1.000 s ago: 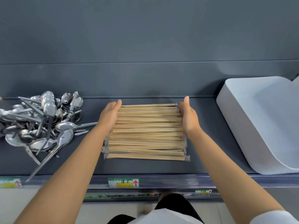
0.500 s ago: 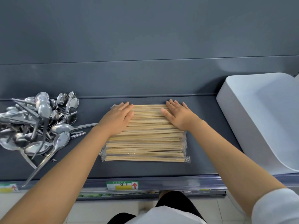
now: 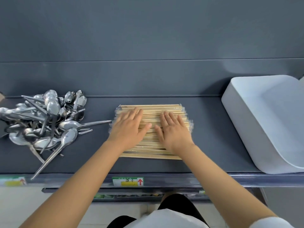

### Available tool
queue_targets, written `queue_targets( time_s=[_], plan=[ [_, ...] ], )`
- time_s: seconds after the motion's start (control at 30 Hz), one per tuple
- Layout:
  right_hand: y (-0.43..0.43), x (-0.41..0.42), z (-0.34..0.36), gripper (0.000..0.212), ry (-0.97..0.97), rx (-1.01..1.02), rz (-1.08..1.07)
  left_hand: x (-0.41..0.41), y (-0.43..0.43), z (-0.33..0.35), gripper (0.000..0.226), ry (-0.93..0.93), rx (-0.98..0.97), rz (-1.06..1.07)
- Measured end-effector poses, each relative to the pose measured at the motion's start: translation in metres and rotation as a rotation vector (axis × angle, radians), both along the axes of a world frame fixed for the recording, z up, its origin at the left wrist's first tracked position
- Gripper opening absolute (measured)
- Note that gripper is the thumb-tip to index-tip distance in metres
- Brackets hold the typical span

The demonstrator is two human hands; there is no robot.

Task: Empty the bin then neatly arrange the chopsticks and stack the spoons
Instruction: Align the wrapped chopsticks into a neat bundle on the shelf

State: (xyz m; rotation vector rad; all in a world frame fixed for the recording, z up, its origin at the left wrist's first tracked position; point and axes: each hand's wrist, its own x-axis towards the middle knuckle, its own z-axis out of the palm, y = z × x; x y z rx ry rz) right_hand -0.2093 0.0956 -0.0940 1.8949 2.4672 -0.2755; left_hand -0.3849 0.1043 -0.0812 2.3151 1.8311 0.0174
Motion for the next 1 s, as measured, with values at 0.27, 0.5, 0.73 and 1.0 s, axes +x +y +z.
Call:
queue_targets(
  time_s=[0.27,0.5,0.73,1.0],
  plan=[
    [-0.01,-0.004,-0.016,0.086,0.059,0.143,-0.019,0.007,-0.018,-0.029,0.083,0.019,0.15,0.047],
    [-0.014,0.008,-0.008,0.092,0.273,0.104,0.072,0.012,-0.032,-0.021,0.077,0.115,0.236,0.137],
    [-0.04,0.034,-0.001,0.091,0.374,0.29,0.109,-0.021,-0.048,-0.001,0.11,-0.349,-0.078,0.179],
    [-0.053,0.048,-0.022,0.082,0.194,0.237,0.232,-0.048,-0.059,-0.019,0.085,0.114,0.055,-0.223]
  ],
)
